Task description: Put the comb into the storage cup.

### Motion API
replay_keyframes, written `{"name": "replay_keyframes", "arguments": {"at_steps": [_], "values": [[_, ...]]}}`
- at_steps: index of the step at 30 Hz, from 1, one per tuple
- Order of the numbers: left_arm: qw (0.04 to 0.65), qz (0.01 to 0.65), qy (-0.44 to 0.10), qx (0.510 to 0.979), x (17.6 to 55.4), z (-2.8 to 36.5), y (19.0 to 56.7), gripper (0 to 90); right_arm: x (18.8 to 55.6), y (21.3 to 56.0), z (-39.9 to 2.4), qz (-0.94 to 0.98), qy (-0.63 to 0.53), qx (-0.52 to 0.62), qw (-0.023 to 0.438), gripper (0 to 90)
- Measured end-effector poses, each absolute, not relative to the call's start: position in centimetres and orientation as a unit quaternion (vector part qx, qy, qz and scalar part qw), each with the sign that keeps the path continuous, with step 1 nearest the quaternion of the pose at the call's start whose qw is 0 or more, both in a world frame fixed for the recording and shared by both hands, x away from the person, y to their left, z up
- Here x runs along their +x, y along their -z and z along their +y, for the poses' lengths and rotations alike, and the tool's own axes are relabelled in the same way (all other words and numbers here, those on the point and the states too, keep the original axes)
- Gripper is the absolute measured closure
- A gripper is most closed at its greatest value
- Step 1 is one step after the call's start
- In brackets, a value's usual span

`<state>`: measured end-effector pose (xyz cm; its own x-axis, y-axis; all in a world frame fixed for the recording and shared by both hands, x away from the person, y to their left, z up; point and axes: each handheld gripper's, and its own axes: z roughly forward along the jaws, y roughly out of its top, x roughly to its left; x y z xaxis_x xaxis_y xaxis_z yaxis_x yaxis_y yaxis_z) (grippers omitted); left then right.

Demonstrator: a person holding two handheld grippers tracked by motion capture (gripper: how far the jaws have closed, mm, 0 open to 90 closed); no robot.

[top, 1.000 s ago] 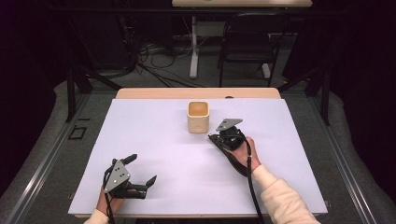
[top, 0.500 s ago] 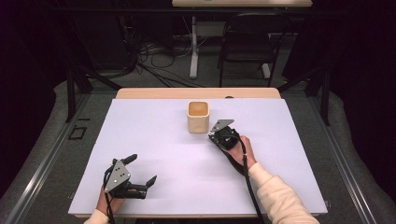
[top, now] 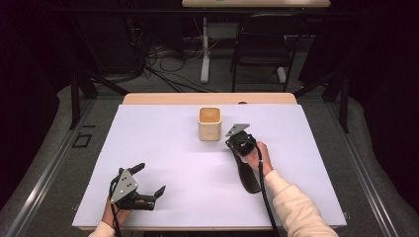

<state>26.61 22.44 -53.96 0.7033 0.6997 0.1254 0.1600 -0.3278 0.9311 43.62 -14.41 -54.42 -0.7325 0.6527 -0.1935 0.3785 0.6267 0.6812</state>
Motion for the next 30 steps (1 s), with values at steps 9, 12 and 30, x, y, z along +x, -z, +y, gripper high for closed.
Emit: {"name": "replay_keyframes", "arguments": {"at_steps": [9,12,30], "values": [[0.51,0.28,-0.264,0.77,26.6,22.5,54.0,0.0,44.2,54.8,-15.3,0.874,-0.301,0.315,0.217,90.0],[0.509,0.279,-0.265,0.77,26.6,22.5,54.0,0.0,44.4,54.7,-15.7,0.872,-0.299,0.319,0.221,90.0],[0.51,0.28,-0.265,0.769,26.6,22.6,53.9,0.1,45.1,54.5,-17.9,0.87,-0.261,0.352,0.225,90.0]]}}
